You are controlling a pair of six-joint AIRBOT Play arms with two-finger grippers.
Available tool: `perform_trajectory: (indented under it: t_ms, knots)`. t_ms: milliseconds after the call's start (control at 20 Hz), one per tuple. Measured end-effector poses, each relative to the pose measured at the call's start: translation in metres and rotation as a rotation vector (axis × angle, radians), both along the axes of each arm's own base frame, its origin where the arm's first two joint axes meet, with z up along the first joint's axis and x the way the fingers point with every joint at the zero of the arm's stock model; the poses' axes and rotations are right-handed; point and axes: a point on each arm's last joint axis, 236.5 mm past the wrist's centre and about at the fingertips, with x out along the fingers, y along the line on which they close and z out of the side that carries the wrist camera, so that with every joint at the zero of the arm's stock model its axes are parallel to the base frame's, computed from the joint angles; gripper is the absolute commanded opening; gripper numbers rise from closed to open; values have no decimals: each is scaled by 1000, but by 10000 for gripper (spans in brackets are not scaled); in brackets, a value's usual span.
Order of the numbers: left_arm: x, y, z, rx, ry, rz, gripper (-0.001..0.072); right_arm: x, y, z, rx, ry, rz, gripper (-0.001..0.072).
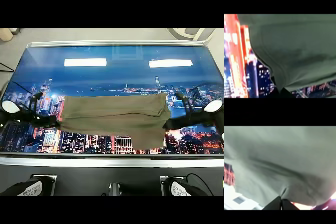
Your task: Fold the shirts.
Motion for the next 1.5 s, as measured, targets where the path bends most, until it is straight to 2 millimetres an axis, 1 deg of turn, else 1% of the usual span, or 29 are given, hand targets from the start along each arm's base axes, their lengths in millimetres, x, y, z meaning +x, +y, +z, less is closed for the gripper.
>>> perform_trajectory:
  t_ms: [50, 150, 300, 400, 500, 550, 600, 700, 850, 900, 950, 1000, 1050, 1150, 1200, 1300, 1400, 1450, 1500]
  knots:
    - [9, 2, 7, 5, -28, 6, 22, 17, -4, 10, -7, -39, -6, 14]
    - [29, 5, 18, 11, -73, 21, 22, 48, -9, 21, 2, -94, -22, 14]
    - [62, 10, 21, 15, -100, 36, 23, 102, -10, 27, 22, -170, -46, 14]
    - [89, 14, 17, 17, -108, 42, 24, 136, -3, 21, 30, -203, -42, 15]
    - [115, 17, 10, 14, -107, 47, 24, 162, 2, 10, 37, -211, -57, 15]
    - [126, 18, 4, 10, -101, 49, 23, 174, 0, 2, 37, -217, -79, 15]
    - [135, 19, -2, 7, -92, 52, 24, 184, 0, -5, 36, -219, -97, 15]
    - [146, 20, -18, -2, -60, 57, 23, 199, 0, -18, 37, -231, -126, 16]
    - [146, 14, -47, -17, 15, 47, 29, 209, -4, -41, 32, -217, -154, 17]
    - [144, 13, -54, -21, 38, 42, 128, 211, -4, -47, 31, -212, -157, 23]
    - [143, 13, -59, -24, 54, 42, 456, 211, -3, -51, 32, -206, -156, 147]
    - [143, 12, -61, -25, 63, 43, 707, 212, -3, -53, 33, -206, -160, 446]
    - [144, 13, -61, -28, 70, 43, 709, 212, -4, -53, 34, -207, -159, 708]
    - [147, 17, -52, -29, 69, 34, 709, 207, -10, -45, 31, -212, -127, 715]
    - [152, 24, -43, -22, 52, 36, 708, 203, -19, -41, 19, -212, -111, 716]
    - [161, 37, -18, -10, 4, 46, 708, 187, -47, -40, -11, -176, -104, 719]
    - [166, 44, 9, -2, -47, 51, 707, 168, -74, -43, -5, -114, -125, 720]
    - [168, 46, 23, 3, -74, 52, 707, 159, -83, -48, 11, -76, -138, 720]
    - [169, 48, 35, 9, -101, 54, 707, 149, -88, -53, 31, -37, -144, 720]
